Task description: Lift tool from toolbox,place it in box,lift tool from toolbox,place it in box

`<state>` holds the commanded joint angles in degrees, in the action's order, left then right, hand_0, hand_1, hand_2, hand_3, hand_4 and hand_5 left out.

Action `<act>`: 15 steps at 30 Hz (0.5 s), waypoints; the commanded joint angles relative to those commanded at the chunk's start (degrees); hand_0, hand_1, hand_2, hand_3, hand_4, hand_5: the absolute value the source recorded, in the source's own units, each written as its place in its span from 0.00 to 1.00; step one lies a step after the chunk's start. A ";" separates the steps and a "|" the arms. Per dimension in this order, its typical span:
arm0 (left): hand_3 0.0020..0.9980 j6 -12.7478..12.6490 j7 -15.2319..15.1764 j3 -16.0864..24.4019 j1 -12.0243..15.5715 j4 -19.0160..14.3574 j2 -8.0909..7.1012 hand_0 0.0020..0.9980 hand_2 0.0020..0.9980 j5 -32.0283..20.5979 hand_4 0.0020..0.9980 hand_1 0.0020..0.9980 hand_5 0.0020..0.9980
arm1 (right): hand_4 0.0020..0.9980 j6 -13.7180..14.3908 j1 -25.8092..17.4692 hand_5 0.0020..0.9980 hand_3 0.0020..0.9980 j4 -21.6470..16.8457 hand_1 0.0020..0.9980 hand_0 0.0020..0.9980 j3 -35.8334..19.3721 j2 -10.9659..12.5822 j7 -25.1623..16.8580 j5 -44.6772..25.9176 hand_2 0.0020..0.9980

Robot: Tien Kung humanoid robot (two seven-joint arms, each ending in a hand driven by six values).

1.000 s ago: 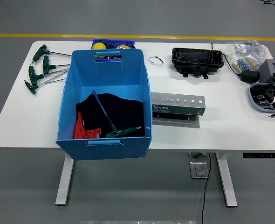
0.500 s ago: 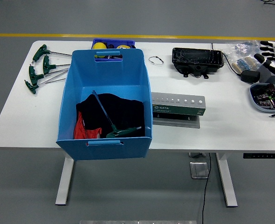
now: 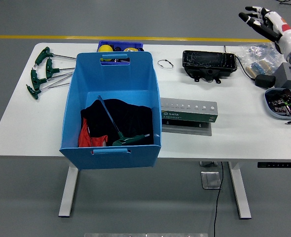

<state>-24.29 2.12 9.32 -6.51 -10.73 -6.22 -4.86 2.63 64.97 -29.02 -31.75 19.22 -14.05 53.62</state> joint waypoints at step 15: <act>0.68 -0.22 0.27 0.29 -0.81 -0.16 -0.34 0.51 0.52 0.92 0.71 0.50 0.68 | 1.00 -10.23 12.78 0.94 0.92 18.71 0.85 0.89 -31.65 -4.18 10.09 32.79 0.88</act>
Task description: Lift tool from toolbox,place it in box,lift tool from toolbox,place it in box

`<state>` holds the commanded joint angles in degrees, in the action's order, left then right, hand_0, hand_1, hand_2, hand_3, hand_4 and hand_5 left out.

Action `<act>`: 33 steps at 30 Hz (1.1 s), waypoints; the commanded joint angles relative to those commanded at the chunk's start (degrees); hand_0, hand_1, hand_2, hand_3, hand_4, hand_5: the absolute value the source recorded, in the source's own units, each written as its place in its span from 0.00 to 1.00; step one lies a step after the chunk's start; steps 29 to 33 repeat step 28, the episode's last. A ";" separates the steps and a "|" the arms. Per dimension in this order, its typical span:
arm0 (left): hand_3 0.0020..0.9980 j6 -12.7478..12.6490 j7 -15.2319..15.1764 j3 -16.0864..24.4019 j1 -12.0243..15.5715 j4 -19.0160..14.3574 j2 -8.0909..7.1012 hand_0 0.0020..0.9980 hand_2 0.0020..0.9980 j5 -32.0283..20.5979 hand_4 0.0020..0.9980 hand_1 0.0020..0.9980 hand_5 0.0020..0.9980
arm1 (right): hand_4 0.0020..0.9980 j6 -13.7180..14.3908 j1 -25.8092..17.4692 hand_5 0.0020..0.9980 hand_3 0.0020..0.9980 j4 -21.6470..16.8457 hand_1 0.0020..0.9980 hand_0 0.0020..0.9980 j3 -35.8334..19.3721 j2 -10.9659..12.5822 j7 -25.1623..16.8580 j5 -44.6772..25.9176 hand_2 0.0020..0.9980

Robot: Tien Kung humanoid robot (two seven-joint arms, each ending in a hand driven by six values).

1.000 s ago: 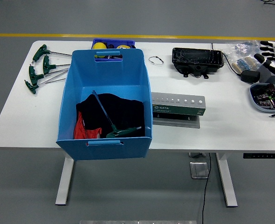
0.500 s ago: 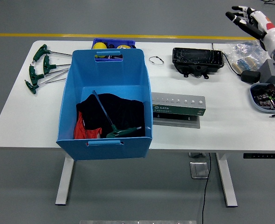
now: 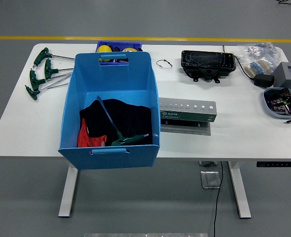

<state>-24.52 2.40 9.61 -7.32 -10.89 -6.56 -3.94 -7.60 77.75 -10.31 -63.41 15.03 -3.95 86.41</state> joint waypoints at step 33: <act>0.68 0.21 0.76 1.11 1.08 0.01 0.21 0.50 0.51 1.39 0.72 0.50 0.68 | 1.00 3.60 1.76 0.94 0.92 0.00 0.86 0.91 13.06 -5.94 -14.00 39.95 0.88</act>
